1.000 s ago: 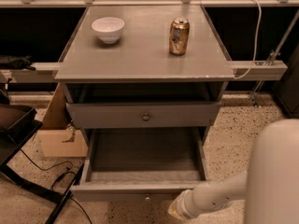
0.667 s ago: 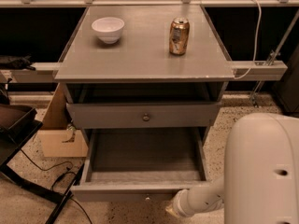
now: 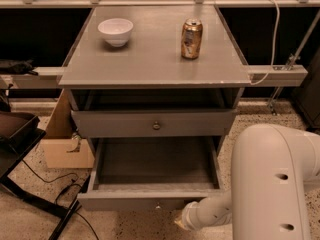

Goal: Close middle drawer

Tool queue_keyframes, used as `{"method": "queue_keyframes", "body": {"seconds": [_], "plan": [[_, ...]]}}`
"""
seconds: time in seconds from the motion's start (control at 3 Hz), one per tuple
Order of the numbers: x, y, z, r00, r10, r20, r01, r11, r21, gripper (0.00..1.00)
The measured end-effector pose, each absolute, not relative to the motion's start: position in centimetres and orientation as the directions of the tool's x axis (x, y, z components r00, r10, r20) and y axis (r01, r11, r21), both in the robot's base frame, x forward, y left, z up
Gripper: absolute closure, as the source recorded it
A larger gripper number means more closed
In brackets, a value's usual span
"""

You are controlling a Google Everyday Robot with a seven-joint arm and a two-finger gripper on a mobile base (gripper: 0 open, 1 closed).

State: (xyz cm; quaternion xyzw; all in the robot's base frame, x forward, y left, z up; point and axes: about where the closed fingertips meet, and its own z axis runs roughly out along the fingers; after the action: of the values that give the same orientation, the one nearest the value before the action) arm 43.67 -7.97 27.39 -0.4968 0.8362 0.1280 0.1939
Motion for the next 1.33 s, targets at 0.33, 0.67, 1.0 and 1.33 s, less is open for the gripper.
{"method": "queue_keyframes", "body": {"seconds": [0.33,0.67,1.0,1.33], "plan": [[44.7,-7.8,27.1,-0.429,-0.778,-0.459,-0.878,0.479,0.009,1.0],[47.1,-8.1,28.1,-0.414,-0.781,-0.468,-0.874,0.484,-0.035,1.0],[50.3,-9.0,30.2,-0.392,-0.787,-0.477,-0.865,0.492,-0.1,1.0],[50.3,-9.0,30.2,-0.392,-0.787,-0.477,-0.865,0.492,-0.1,1.0]]}}
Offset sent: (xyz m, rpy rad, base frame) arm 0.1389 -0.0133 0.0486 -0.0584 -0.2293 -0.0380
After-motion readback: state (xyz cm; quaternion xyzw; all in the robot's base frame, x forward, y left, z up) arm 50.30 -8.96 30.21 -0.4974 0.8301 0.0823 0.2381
